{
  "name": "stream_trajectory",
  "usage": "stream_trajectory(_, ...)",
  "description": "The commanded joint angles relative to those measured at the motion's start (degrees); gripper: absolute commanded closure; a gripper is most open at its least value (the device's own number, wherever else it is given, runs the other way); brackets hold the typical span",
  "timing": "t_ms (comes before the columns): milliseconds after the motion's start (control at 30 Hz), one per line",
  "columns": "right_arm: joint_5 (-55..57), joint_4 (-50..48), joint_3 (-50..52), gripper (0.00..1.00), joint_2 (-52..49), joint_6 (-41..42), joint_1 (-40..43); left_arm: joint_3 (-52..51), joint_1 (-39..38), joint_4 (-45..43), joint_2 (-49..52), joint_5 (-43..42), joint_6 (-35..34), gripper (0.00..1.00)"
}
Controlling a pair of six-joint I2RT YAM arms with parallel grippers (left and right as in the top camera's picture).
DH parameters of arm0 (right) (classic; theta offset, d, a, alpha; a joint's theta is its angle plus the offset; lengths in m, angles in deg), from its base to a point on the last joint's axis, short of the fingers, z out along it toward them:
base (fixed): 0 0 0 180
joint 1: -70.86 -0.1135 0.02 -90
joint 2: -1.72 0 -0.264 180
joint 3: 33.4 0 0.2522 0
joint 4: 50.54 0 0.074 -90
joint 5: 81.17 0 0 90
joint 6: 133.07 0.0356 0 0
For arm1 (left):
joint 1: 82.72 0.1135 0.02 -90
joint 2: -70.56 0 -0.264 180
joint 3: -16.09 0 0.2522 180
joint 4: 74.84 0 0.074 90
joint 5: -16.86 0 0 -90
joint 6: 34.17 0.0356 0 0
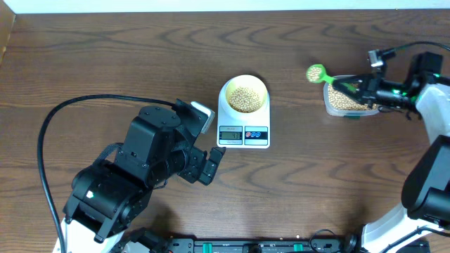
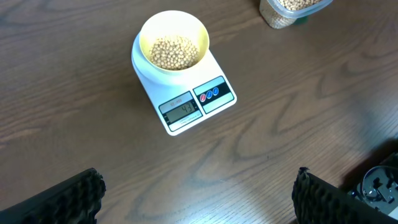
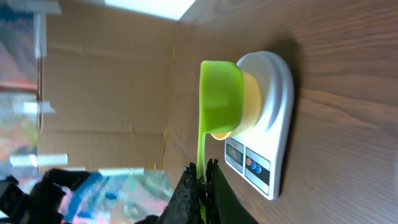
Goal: Scoop item into bowl and weigh 50g on scale
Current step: 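Carry the filled scoop over the yellow bowl with the right gripper, then tilt the scoop slowly to trickle soybeans into the yellow bowl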
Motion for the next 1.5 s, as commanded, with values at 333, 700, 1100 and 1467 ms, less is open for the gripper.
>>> stream_trajectory(333, -2.0, -15.1, 0.2, 0.99, 0.0, 14.2, -14.7, 0.3, 0.2, 0.0, 0.0, 0.8, 0.8, 0.01)
stream_trajectory(700, 5.0, -15.5, 0.2, 0.99, 0.0, 14.3, -21.6, 0.3, 0.2, 0.0, 0.0, 0.8, 0.8, 0.01)
stream_trajectory(1100, 17.6, -15.1, -1.6, 0.98, 0.0, 13.6, -27.4, 0.3, 0.2, 0.0, 0.0, 0.8, 0.8, 0.01)
stream_trajectory(1467, 31.0, -7.0, -8.0, 0.98, 0.0, 7.9, -30.3, 0.3, 0.2, 0.0, 0.0, 0.8, 0.8, 0.01)
